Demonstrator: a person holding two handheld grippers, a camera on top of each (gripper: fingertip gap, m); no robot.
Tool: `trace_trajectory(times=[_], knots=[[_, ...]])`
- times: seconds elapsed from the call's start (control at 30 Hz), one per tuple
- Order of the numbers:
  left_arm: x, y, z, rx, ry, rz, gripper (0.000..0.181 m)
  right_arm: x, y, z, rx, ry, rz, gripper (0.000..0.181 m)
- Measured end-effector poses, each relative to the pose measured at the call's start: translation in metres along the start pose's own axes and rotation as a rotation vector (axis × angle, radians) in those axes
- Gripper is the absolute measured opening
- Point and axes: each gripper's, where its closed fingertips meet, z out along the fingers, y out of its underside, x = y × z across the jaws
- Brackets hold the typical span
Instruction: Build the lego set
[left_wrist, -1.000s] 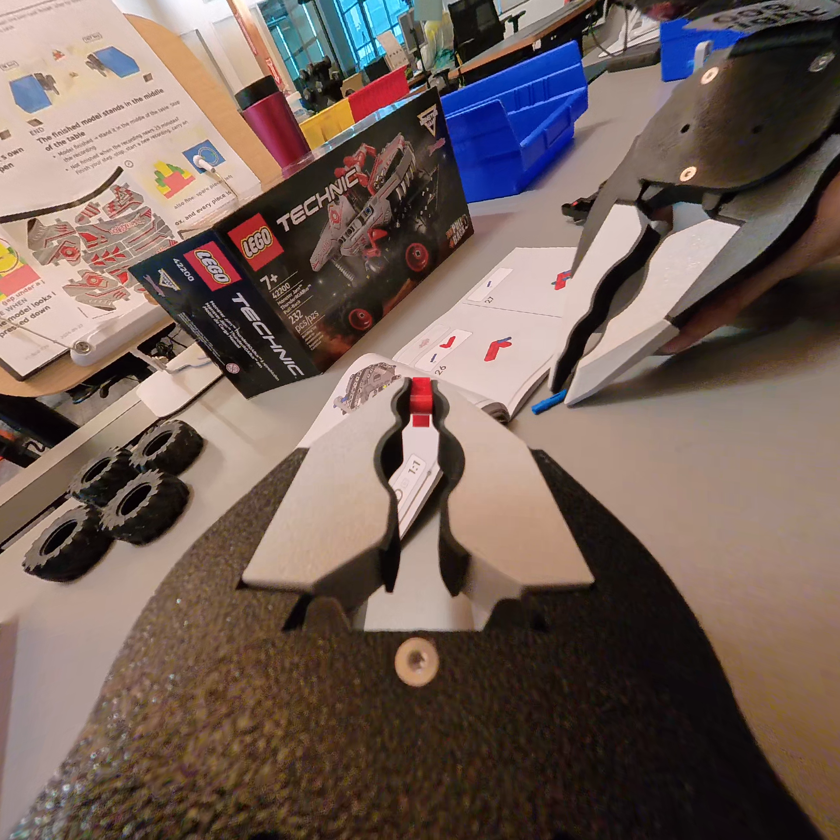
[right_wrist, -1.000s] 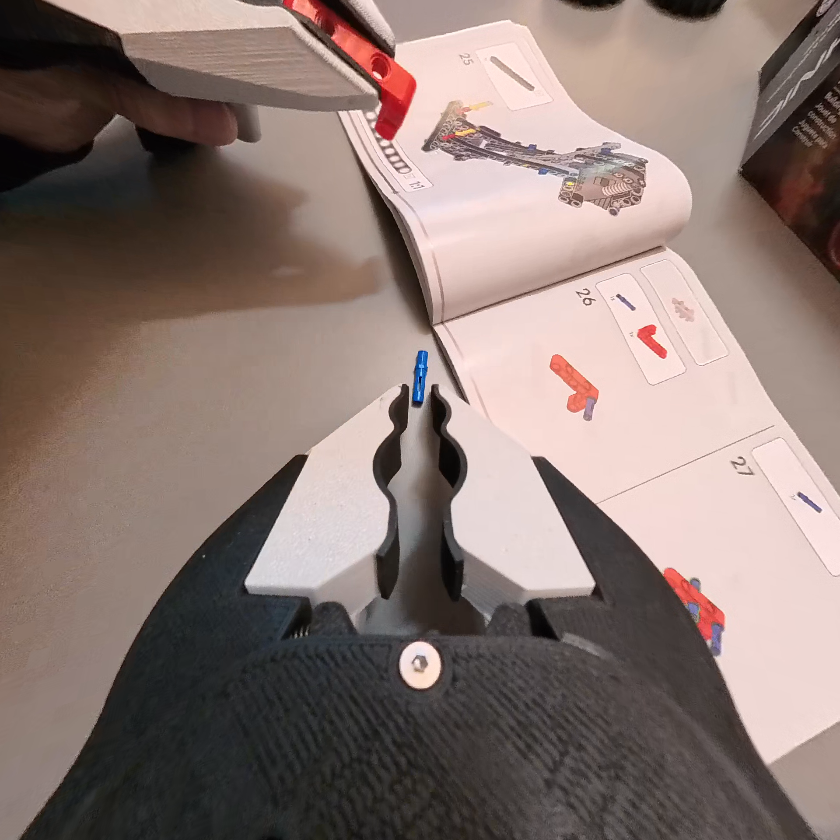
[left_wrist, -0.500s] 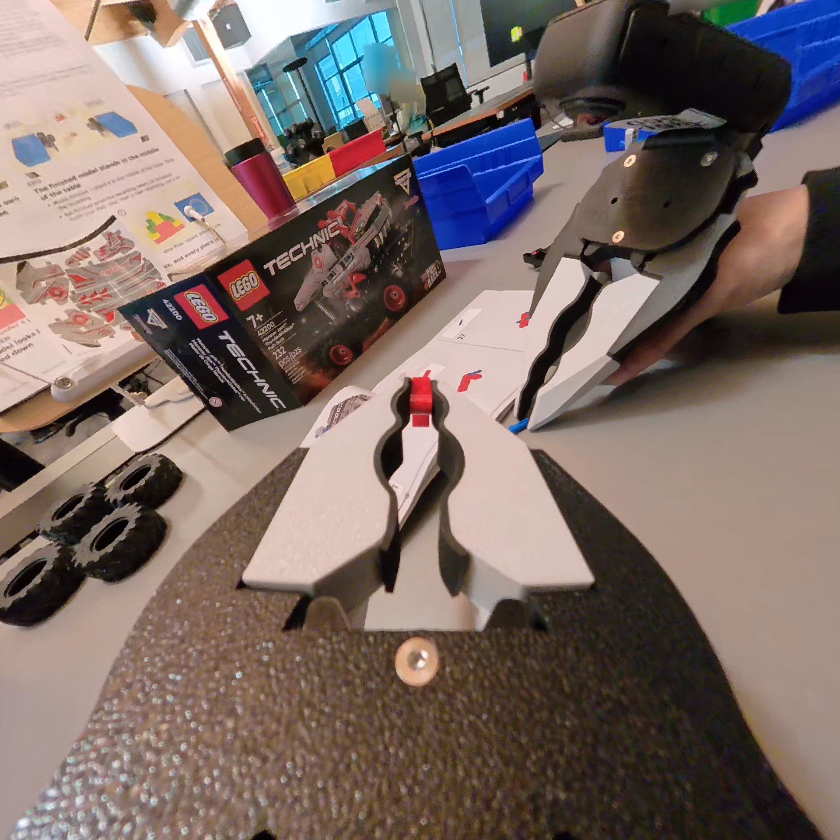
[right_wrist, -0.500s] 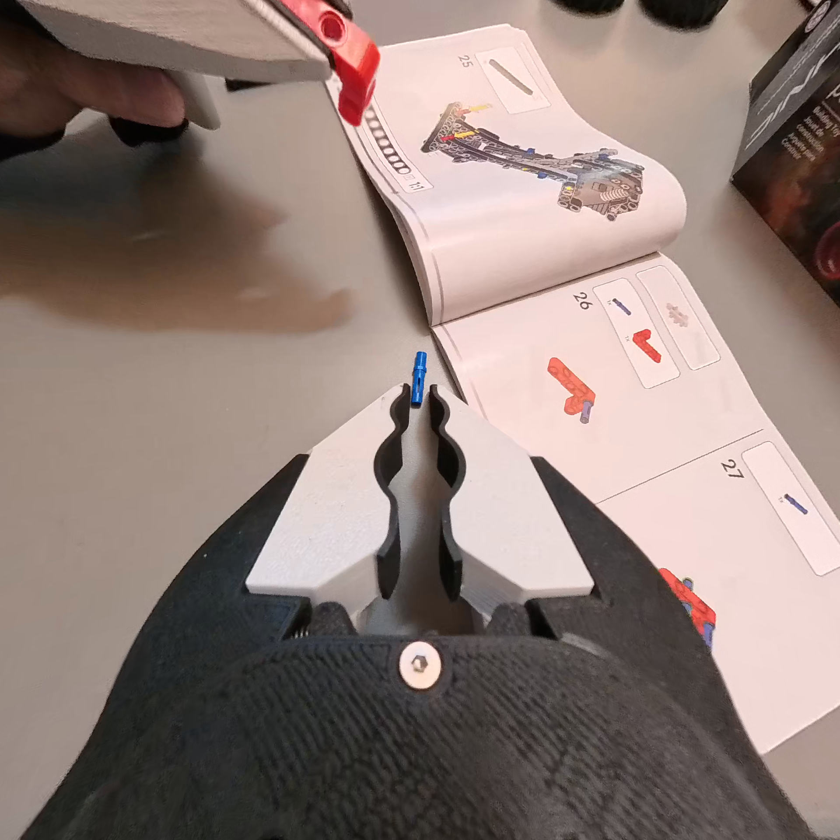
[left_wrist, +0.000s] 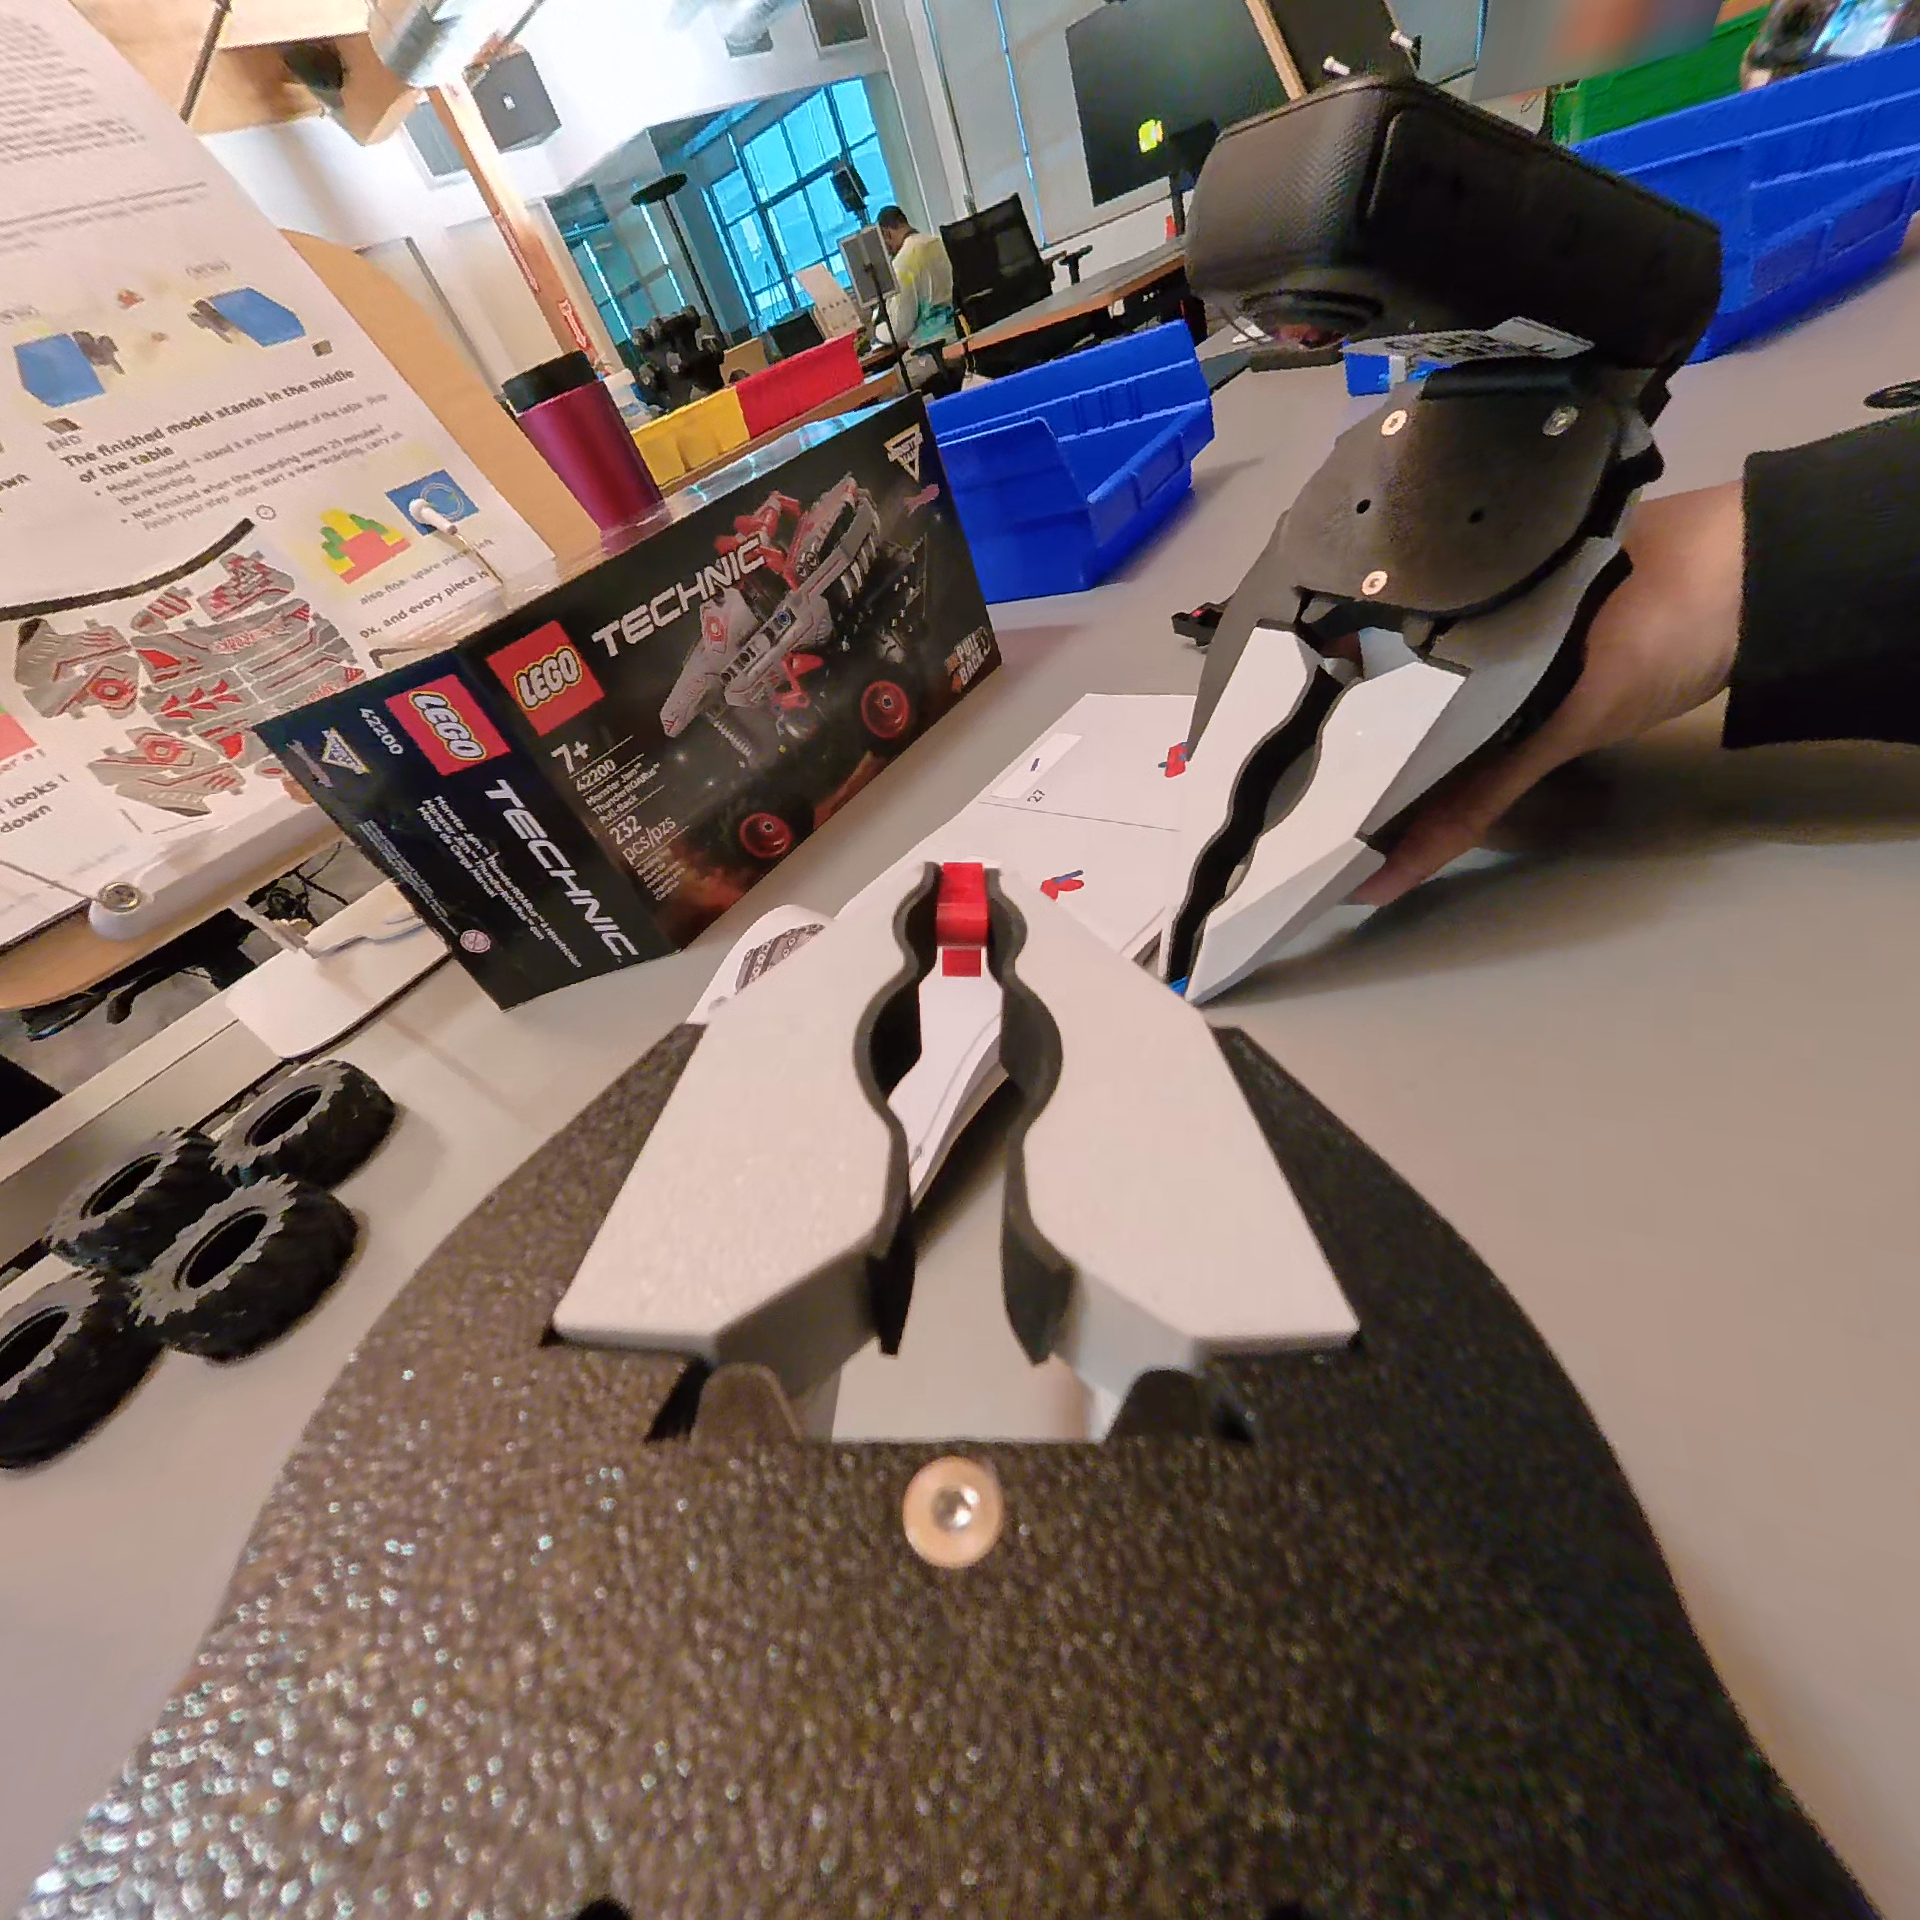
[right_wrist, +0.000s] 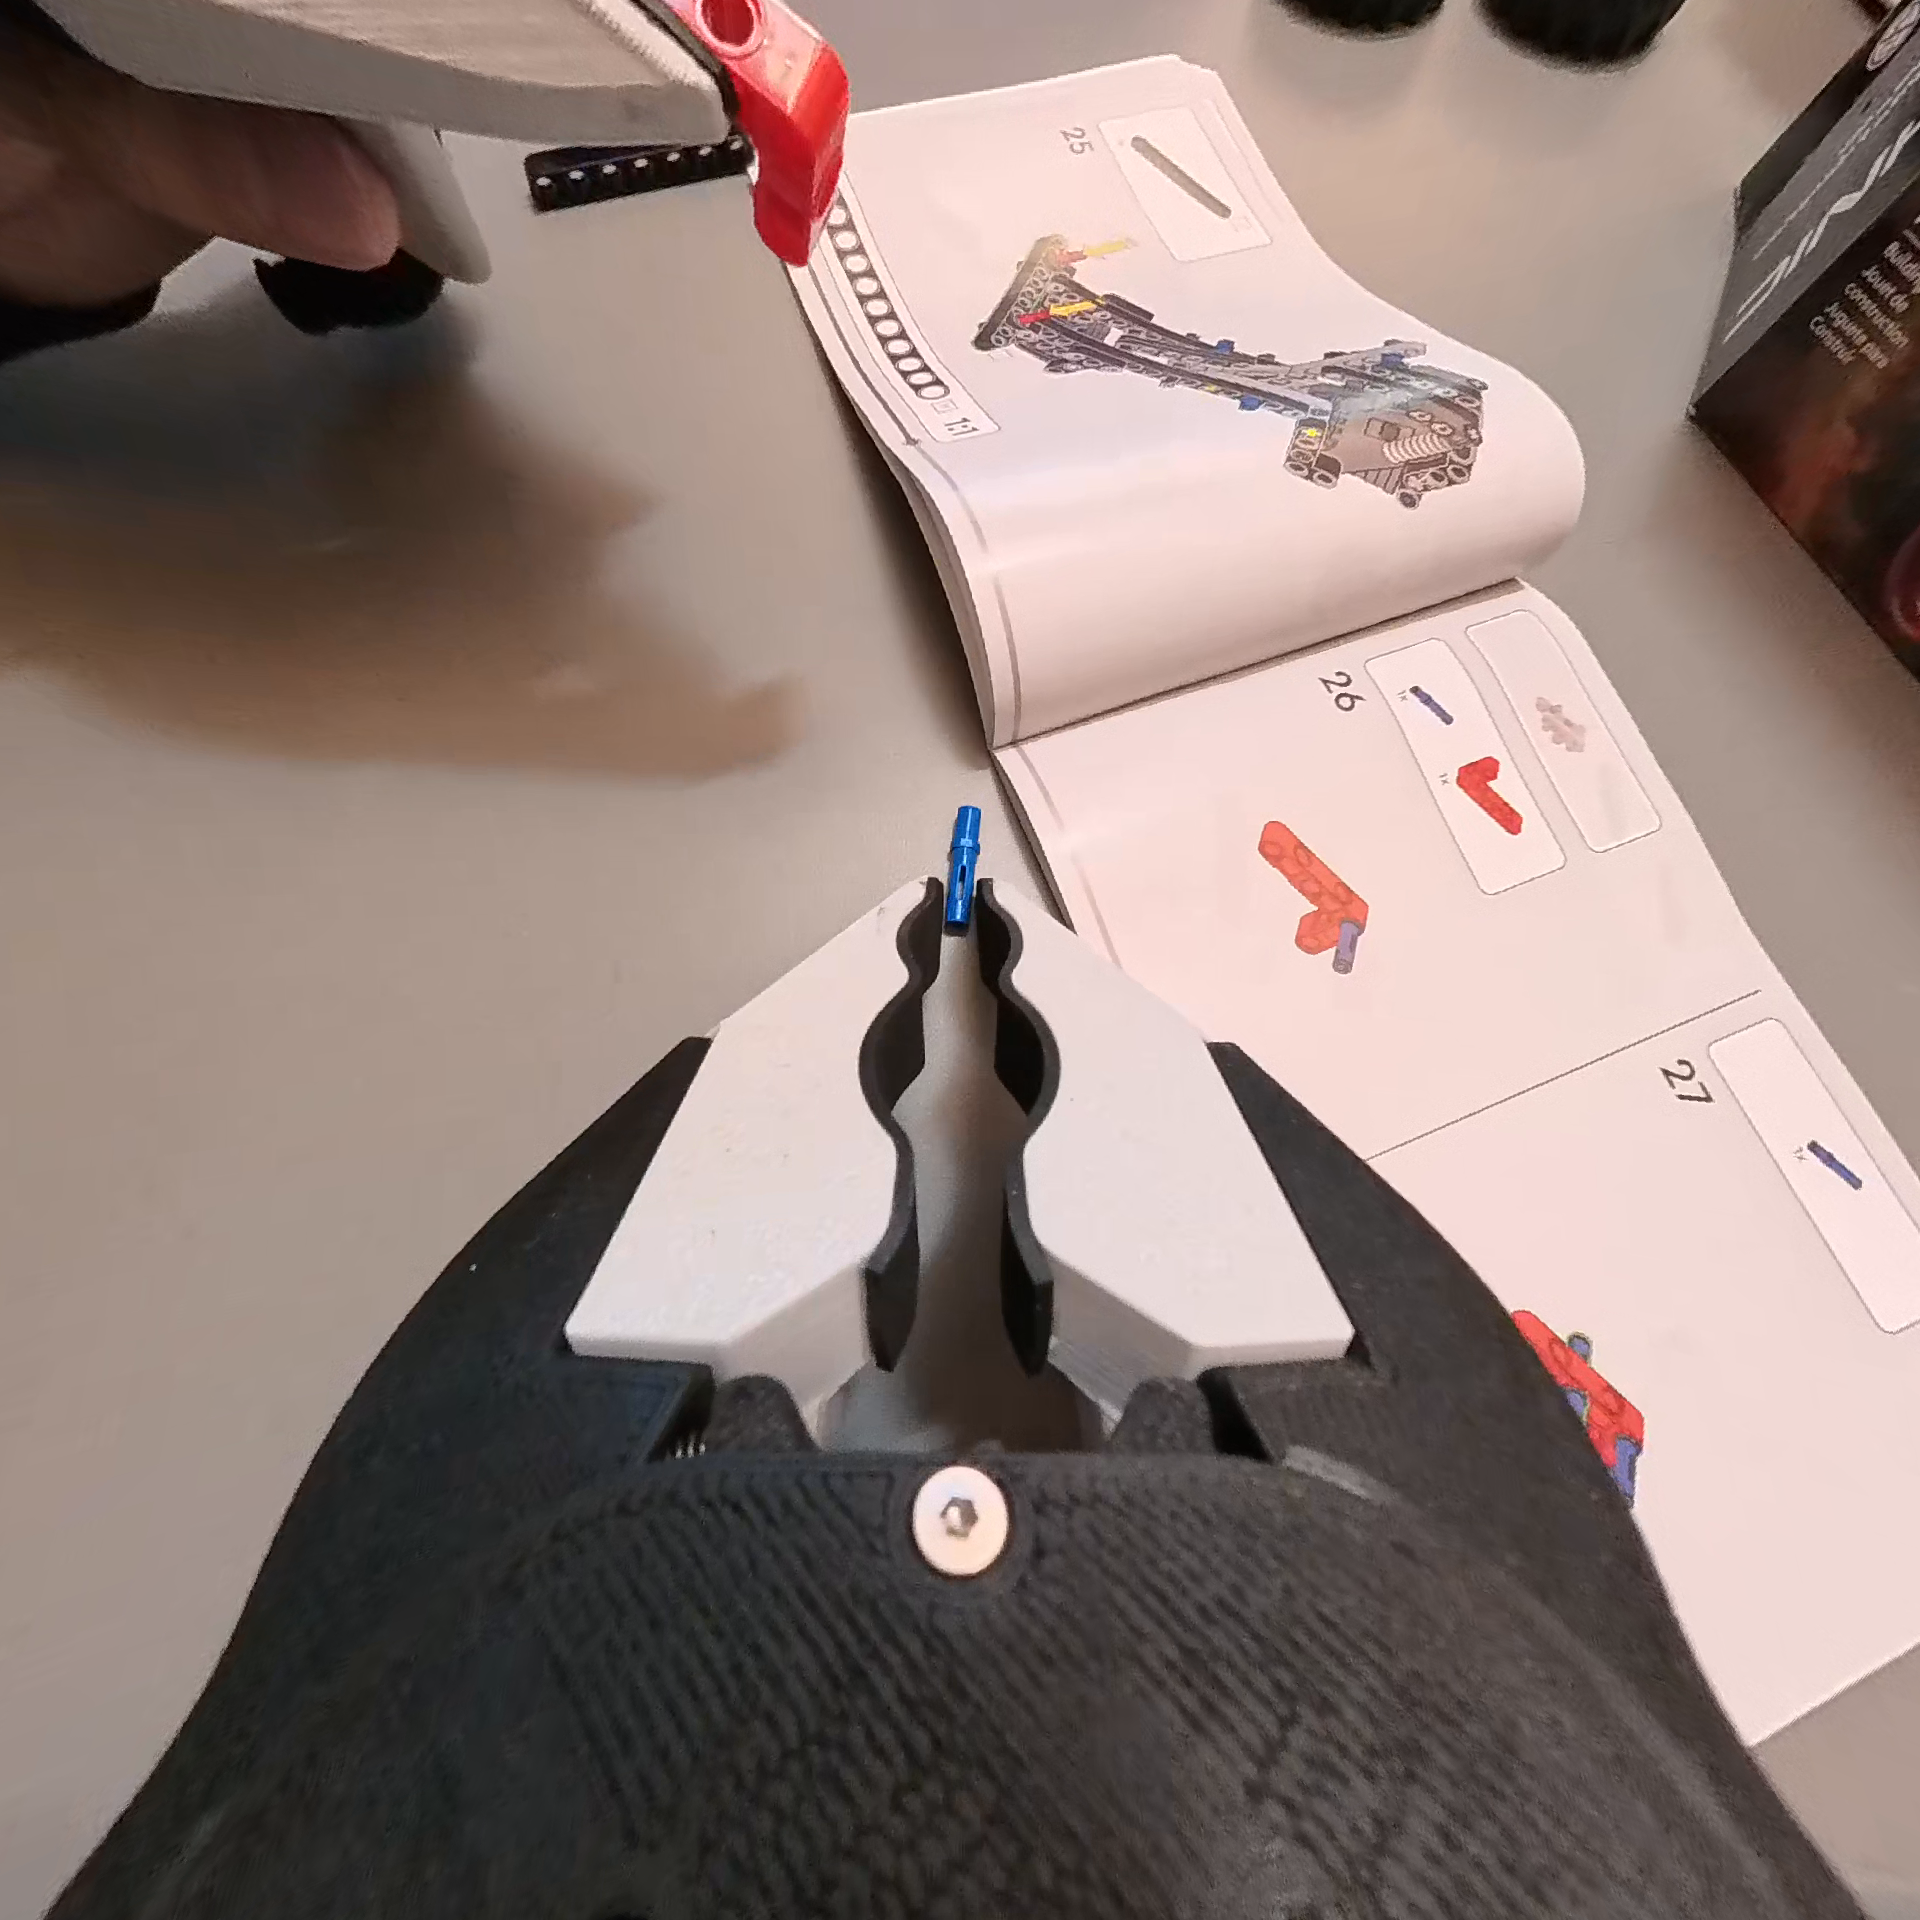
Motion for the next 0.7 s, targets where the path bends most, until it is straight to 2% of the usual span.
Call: trace_trajectory(times=[0.6,0.7], knots=[[0.0030,-0.0059,0.0010,0.019,-0.015,0.020,0.005,0.0005,-0.0006,0.0006,0.000,0.008,-0.007,0.004],[-0.0016,-0.0064,-0.0002,0.032,-0.026,-0.024,0.005,0.0014,-0.0020,0.0022,0.000,0.008,-0.010,0.005]])
